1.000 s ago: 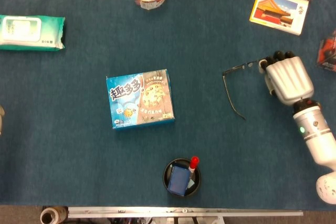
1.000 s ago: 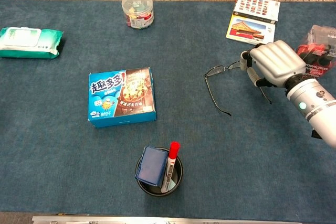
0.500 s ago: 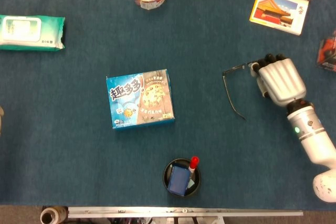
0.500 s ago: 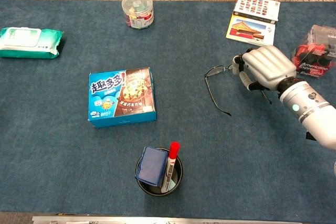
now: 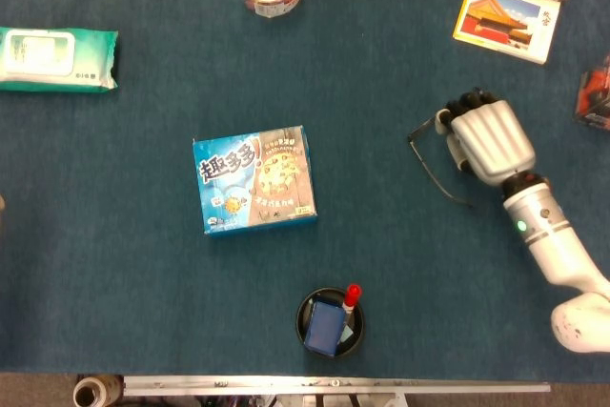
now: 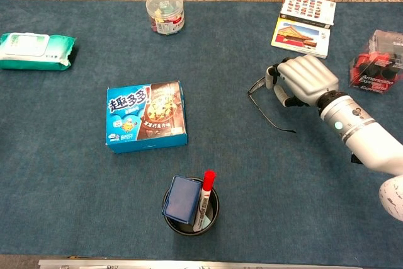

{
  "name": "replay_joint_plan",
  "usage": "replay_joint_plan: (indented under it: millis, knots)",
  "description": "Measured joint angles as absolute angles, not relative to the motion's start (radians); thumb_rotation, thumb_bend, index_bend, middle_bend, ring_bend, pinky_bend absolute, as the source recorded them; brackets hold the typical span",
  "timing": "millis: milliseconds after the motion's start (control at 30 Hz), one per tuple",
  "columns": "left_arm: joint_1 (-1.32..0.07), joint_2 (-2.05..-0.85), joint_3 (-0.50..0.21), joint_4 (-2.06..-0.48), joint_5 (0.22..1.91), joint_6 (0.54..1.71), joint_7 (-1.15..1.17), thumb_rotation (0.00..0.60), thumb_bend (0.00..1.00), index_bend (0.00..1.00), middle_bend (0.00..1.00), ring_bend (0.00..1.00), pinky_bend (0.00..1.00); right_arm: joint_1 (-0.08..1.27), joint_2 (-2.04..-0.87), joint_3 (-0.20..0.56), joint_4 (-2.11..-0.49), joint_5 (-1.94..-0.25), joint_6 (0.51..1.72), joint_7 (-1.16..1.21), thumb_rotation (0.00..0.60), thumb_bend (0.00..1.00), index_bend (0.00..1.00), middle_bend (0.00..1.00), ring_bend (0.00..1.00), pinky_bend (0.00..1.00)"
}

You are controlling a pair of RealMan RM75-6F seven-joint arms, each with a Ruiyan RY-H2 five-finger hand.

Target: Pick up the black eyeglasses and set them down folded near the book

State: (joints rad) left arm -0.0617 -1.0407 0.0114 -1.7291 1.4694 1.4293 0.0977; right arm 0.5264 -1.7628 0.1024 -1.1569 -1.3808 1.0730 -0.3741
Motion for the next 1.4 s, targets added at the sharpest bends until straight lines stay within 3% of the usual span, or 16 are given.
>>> replay_joint_plan:
  millis: [867,1400]
  knots:
    - [-0.062,-1.038,0.017,-1.732,1.482,1.428,0.099,0.600,0.48,0.52,0.45,0.37,0.46,0.642,-1.902,0.144,-0.914,-1.392,0.988,-0.198,0.600,0.54,0.48,0.37,0.26,0.39]
    - [-0.063,-1.038,0.016,-1.730,1.479,1.423,0.098,0.600,0.48,0.52,0.45,0.37,0.46,0.635,-1.867,0.134,-1.000,-1.406,1.029,-0.208,0.600,0.54,0.48,0.37,0.25,0.39]
